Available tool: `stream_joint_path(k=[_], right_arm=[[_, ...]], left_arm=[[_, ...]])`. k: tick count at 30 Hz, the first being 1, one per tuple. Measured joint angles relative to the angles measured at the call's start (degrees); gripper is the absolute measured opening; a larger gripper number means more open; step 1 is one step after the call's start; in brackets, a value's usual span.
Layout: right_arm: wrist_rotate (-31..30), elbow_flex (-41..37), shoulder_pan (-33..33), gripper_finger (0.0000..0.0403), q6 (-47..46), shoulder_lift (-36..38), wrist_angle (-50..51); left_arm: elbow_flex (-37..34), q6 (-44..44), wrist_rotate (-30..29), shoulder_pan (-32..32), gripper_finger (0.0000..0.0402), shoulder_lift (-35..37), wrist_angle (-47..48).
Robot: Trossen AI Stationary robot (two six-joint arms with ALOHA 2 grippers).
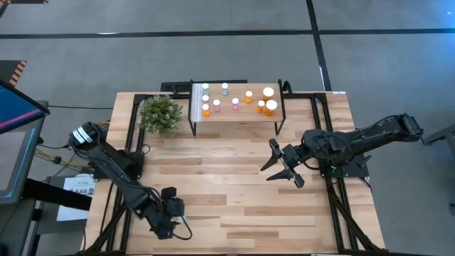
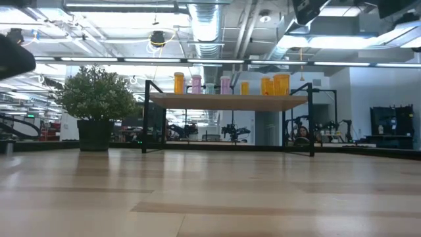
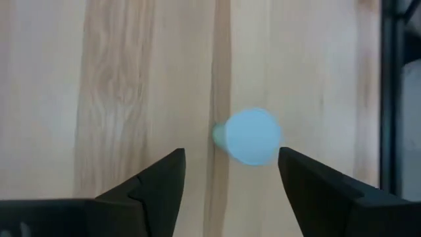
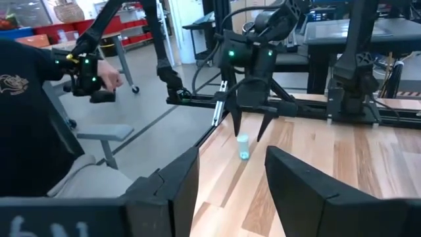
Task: Pick and place medicine bottles onto shelf by color
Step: Put the blue small pill bottle on the shelf
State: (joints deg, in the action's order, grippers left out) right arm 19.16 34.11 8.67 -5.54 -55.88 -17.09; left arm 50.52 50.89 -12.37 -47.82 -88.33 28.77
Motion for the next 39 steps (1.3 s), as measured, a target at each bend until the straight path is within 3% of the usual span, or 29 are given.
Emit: stream_joint_path(k=[8,25,32,39], right_arm=[[0.0,0.0,0.0,0.0199,0.0,0.0,1.3],[0.0,0.0,0.0,0.0197,-0.6,0.0,2.1],[0.0,0.0,0.0,0.0198,-0.6,0.0,2.1],[0.3,0.0,0.0,0.0195,-1.9,0.0,2.1]], left_arm=[[0.0,-4.9,3.0,3.0,0.021,-0.9,-0.5],[0.0,-10.8,7.6,6.2,0.0067,-0.8,-6.9],[0.9,-16.6,6.2,11.1,0.0076,1.4,-7.5],[7.7,-27.4,-0.1,23.0,0.008,5.2,-3.6]])
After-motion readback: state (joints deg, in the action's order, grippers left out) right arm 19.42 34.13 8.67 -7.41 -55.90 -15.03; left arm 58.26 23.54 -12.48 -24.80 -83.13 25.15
